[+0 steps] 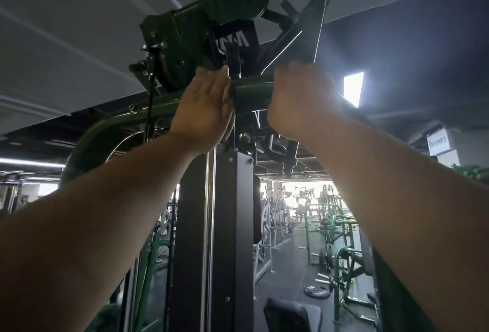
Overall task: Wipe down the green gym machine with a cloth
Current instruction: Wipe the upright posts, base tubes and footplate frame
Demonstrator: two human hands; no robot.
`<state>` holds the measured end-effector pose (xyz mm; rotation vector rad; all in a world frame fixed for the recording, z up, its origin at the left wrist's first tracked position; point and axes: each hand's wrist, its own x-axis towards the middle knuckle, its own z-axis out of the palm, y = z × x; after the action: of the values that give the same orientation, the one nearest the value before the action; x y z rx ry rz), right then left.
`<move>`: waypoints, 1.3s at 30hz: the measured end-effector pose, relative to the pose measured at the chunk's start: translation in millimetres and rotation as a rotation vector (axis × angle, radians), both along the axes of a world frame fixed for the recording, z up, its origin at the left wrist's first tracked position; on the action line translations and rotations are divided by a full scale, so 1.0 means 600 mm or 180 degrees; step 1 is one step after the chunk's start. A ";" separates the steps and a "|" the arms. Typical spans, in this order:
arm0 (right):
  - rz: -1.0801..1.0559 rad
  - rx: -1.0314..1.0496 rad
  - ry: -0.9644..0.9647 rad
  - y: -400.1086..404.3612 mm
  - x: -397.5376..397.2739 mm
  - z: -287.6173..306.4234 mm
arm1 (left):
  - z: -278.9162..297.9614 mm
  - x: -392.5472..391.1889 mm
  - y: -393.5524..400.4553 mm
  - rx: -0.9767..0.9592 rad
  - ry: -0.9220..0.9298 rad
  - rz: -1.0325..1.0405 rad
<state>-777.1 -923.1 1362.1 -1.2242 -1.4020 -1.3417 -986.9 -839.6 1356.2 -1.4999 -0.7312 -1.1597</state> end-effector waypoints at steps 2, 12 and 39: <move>0.0037 -0.0083 0.0012 0.000 0.004 0.001 | -0.006 0.020 0.014 0.0073 -0.0122 -0.0016; 0.0077 0.0183 -0.0103 0.019 0.013 -0.006 | -0.002 0.020 -0.003 -0.0048 -0.0311 -0.0423; -0.0020 -0.0135 -0.0668 0.036 -0.125 0.000 | 0.029 -0.093 -0.050 -0.0331 -0.0581 0.0064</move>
<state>-852.3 -901.3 1362.0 -1.1415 -1.5803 -1.4862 -1042.5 -869.5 1373.7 -1.4812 -0.9407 -1.2712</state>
